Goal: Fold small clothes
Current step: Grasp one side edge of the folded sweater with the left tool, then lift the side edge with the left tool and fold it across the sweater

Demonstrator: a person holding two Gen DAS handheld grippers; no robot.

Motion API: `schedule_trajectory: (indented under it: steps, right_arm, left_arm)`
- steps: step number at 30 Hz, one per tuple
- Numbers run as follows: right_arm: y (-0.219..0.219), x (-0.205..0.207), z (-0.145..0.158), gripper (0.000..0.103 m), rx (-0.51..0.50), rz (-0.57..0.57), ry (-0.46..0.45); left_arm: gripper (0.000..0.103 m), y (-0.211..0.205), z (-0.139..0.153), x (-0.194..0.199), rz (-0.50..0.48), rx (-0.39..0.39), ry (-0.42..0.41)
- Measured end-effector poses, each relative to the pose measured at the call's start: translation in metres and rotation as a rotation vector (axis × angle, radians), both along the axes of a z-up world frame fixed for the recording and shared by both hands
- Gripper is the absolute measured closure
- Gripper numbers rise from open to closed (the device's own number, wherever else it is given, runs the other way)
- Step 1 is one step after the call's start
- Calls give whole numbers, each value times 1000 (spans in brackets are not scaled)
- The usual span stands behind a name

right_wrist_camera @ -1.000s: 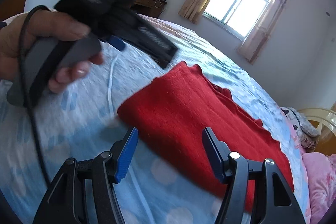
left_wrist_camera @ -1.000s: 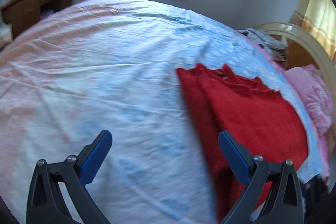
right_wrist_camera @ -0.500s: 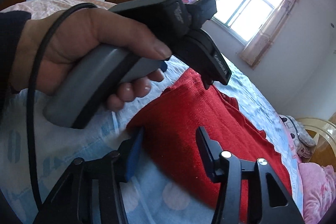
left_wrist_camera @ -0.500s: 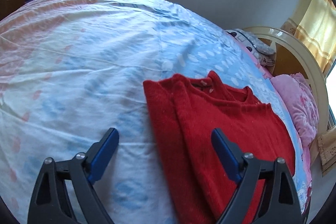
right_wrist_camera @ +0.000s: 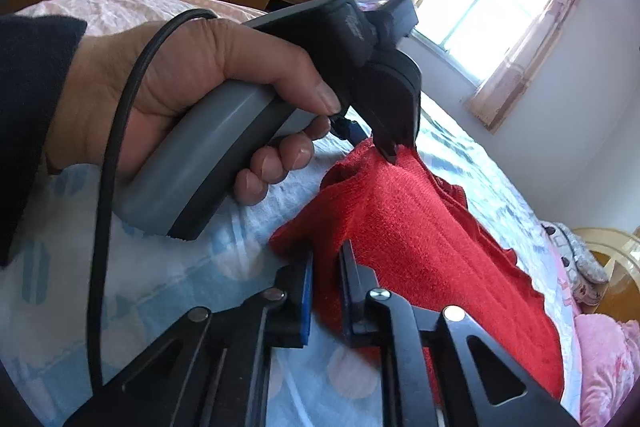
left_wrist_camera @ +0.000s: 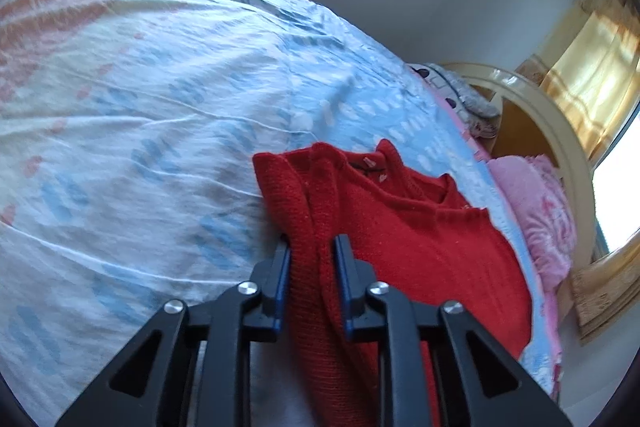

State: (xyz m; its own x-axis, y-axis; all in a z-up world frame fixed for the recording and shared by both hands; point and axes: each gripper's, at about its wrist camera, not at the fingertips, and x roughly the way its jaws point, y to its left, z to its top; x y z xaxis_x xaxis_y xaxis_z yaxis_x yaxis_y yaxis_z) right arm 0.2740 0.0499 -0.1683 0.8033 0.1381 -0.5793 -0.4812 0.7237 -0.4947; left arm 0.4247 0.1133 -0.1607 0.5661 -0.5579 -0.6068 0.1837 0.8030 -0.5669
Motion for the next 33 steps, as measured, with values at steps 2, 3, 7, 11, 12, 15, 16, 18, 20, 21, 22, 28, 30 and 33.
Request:
schedule_trajectory:
  steps: [2,3,7,11,12,15,16,18,20,21,22,28,30,33]
  right_arm:
    - [-6,1,6,95,28,-6,12]
    - [-9,2,10,95,40,-9,14]
    - [-17,2,21,96,62,-12,2]
    - [-31,4,31,96,88,-29,-4]
    - [-36,4,34,96,97,-36,-5]
    - [-47,3,38,96,121,-52,-14]
    - [-53,3,42,96,136,-59,-15]
    - [-62,3,48,97,158,-65,-20]
    - [-68,2,53,97,174,-73,-33]
    - [-74,1,56,97,186,-77,-39]
    - [-77,1,58,97,193,-81,-46]
    - [-102,-2,67,97,215,-117,-85]
    - [-110,-3,70,97,224,-131,-93]
    - [-123,-3,74,97,245,-150,-99]
  left_arm:
    - [84,2,0,2,-1,-25,20]
    - [85,4,0,3,2,-41,33]
    - [86,3,3,5,16,-68,63]
    - [87,4,5,6,30,-113,92]
    - [88,4,6,7,30,-127,98]
    - [89,4,14,7,42,-154,101]
    - [89,2,18,6,42,-160,95]
    - [89,-4,29,5,37,-150,78]
    - [89,-11,38,5,29,-148,61]
    - [89,-15,43,4,23,-148,52]
    - [89,-20,48,4,18,-147,41]
    - [89,-46,66,9,-19,-146,9]
    - [89,-56,72,10,-30,-143,-2]
    - [90,-68,78,10,-46,-147,-11]
